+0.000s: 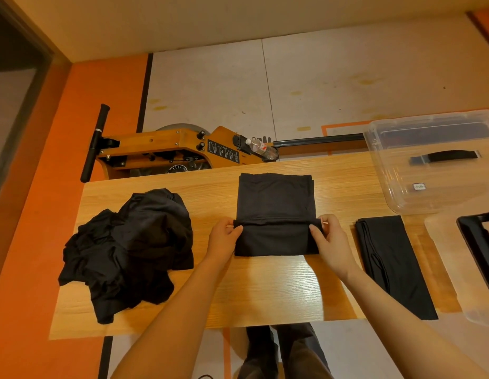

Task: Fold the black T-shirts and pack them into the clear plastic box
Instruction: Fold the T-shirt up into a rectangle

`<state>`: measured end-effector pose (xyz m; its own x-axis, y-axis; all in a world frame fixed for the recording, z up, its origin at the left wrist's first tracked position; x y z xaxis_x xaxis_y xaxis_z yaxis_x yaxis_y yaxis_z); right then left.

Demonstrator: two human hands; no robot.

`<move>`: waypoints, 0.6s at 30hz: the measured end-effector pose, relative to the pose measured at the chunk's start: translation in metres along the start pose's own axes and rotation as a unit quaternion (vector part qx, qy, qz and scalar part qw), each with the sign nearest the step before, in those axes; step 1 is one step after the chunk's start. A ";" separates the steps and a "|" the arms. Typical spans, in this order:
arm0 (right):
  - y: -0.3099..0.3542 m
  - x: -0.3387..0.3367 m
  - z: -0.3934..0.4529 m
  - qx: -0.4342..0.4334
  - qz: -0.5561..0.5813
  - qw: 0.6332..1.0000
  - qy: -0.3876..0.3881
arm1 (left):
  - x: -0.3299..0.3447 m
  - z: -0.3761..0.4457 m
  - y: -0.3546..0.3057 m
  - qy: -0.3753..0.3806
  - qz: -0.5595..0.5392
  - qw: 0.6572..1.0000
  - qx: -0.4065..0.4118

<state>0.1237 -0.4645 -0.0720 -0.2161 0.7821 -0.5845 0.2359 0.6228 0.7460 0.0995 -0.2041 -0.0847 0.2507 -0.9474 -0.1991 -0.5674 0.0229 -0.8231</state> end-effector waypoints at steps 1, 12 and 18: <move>0.001 0.001 0.000 -0.008 -0.011 1.000 0.003 | 0.000 0.000 -0.001 -0.005 0.011 1.000 0.005; -0.016 0.001 -0.004 0.038 -0.063 0.997 0.008 | 0.008 -0.008 0.003 -0.007 0.162 0.985 0.053; -0.026 0.006 -0.001 0.073 -0.025 0.997 0.005 | 0.010 -0.004 0.003 -0.025 0.202 0.977 0.061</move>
<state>0.1150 -0.4756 -0.0942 -0.2402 0.7498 -0.6165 0.3604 0.6586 0.6605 0.0974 -0.2147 -0.0867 0.0648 -0.8362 -0.5445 -0.5314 0.4329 -0.7281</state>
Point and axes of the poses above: each hand's wrist, its own z-axis towards the middle knuckle, its own x-axis out of the palm, y = z × x, the point moved 2 cm from there along z, towards the middle knuckle, and after that the axes turned 10 degrees about -z, right-handed, at the moved point
